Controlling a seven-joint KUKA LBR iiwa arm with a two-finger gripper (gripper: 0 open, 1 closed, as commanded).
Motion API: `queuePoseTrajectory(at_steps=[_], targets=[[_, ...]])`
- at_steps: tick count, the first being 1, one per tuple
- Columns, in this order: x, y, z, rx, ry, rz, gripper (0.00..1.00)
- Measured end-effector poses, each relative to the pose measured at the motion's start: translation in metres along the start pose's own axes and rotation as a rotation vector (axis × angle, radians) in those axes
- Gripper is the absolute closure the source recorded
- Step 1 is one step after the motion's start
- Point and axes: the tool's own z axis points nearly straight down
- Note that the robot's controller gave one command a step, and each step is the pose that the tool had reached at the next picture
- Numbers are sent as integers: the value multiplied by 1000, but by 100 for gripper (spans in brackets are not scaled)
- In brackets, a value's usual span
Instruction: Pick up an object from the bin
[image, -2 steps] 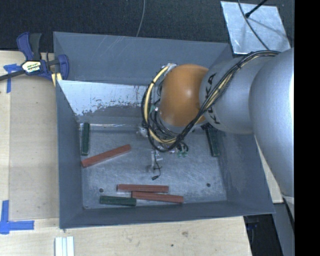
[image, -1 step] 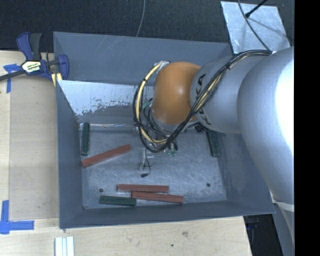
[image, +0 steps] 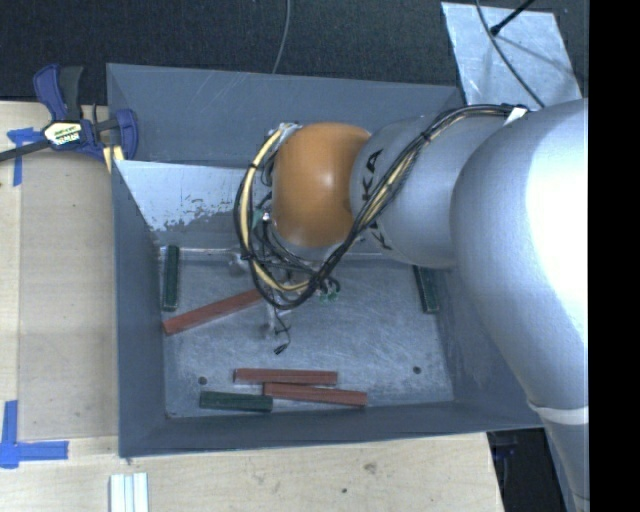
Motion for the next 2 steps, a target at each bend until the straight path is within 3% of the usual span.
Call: queuePoseTrajectory(at_steps=[1,2], targets=[[-12,29,7,-2,-3,-71,100],[-12,30,7,-2,-3,-70,100]])
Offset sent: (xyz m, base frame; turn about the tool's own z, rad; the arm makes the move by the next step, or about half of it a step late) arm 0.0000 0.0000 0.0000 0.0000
